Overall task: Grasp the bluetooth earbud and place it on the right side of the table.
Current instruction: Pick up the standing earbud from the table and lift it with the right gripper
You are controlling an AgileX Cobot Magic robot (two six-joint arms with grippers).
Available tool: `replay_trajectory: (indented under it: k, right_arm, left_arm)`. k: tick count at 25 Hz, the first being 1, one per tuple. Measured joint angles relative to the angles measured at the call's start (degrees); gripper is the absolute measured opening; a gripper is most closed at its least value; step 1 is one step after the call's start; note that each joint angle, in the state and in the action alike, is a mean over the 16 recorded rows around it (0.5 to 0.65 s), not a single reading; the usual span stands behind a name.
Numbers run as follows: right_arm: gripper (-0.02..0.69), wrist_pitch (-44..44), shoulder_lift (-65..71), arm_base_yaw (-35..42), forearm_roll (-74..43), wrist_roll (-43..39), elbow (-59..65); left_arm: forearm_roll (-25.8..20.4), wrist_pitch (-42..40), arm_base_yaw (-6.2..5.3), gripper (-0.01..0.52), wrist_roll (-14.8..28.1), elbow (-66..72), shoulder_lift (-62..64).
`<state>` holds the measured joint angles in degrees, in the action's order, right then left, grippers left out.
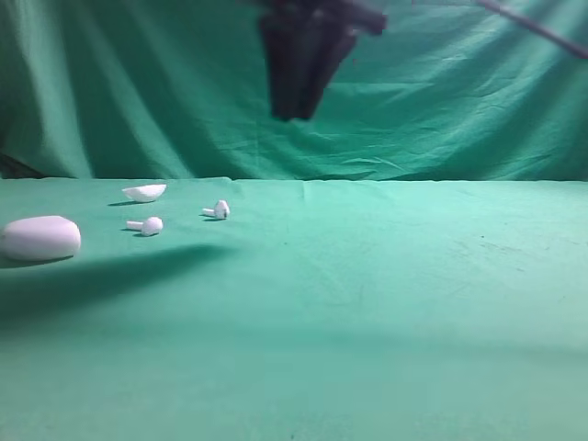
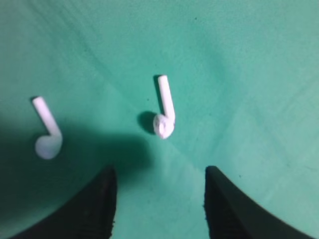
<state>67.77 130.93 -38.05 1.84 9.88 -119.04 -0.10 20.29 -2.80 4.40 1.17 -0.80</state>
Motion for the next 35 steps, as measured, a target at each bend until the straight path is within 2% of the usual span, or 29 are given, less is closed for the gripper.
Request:
replay_trajectory:
  k: [5, 20, 24, 35]
  right_arm:
    - [0.354, -1.2, 5.1, -0.3, 0.1, -1.5, -4.6]
    - [0.359, -6.7, 9.3, -0.3, 0.1, -2.0, -6.3]
    - [0.319, -6.7, 9.6, -0.3, 0.1, -2.0, -6.5]
    - [0.133, -6.2, 9.9, -0.3, 0.1, -1.8, -7.1]
  left_arm:
    - [0.0, 0.0, 0.00, 0.000, 0.0, 0.0, 0.0]
    - [0.0, 0.0, 0.00, 0.000, 0.0, 0.0, 0.0]
    - [0.0, 0.0, 0.00, 0.000, 0.0, 0.0, 0.0]
    - [0.0, 0.0, 0.00, 0.000, 0.0, 0.0, 0.0]
